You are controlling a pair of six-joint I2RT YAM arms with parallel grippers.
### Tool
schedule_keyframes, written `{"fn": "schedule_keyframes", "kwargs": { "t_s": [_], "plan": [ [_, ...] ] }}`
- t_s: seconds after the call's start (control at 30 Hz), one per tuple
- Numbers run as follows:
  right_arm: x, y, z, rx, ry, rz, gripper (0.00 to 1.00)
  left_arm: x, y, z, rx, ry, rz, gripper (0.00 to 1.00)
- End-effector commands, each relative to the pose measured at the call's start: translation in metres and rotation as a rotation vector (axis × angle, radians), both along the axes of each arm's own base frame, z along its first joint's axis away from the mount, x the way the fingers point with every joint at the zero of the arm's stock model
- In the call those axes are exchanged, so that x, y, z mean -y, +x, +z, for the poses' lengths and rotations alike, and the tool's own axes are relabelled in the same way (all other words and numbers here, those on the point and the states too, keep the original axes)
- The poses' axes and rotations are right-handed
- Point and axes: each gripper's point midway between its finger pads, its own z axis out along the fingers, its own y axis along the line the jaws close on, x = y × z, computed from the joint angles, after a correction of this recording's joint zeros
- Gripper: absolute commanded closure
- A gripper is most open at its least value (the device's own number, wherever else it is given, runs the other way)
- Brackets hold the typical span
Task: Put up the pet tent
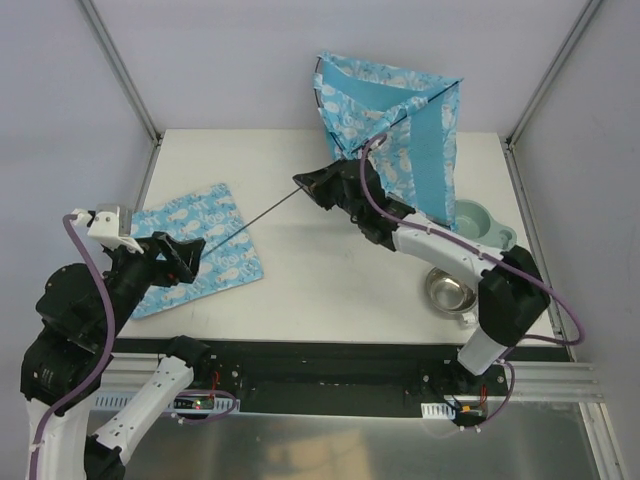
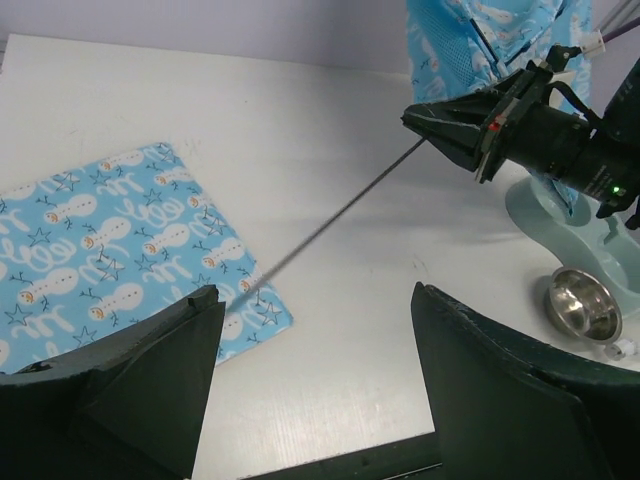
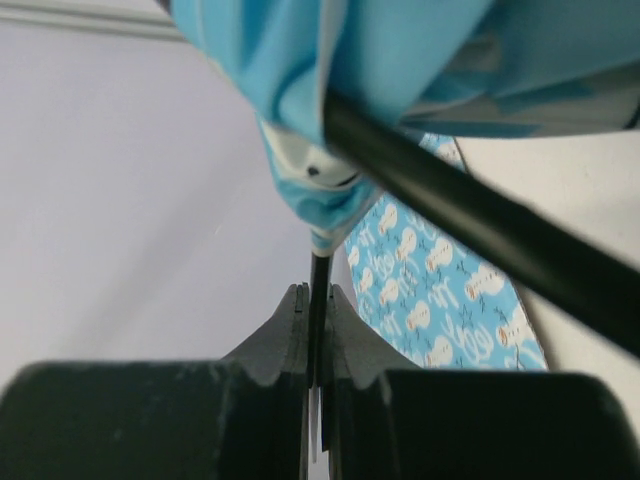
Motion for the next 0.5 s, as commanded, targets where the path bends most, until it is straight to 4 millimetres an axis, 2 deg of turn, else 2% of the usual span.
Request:
{"fn": "schedule_keyframes", "kwargs": {
  "t_s": [0.0,0.13,0.2,0.37,0.47],
  "plan": [
    [0.012,-0.043,0.039,-0.024,-0.008,0.256,1.0,0.004,-0.001,0.027,0.055,-0.021,-0.022,0.22],
    [0.023,-0.074,0.043,-0.049,-0.017,0.432,1.0,0.002,0.0,0.039,0.073,-0.024,-0.012,0.22],
    [0.025,-0.097,0.042,-0.066,-0.05,0.551,1.0,0.002,0.002,0.043,0.077,-0.027,-0.008,0.22],
    [0.026,-0.142,0.037,-0.136,-0.051,0.785,1.0,0.011,0.014,0.036,0.044,-0.046,-0.018,0.22],
    [0.028,-0.162,0.021,-0.22,-0.021,0.877,1.0,0.017,0.024,0.027,0.009,-0.061,-0.02,0.22]
  ]
}}
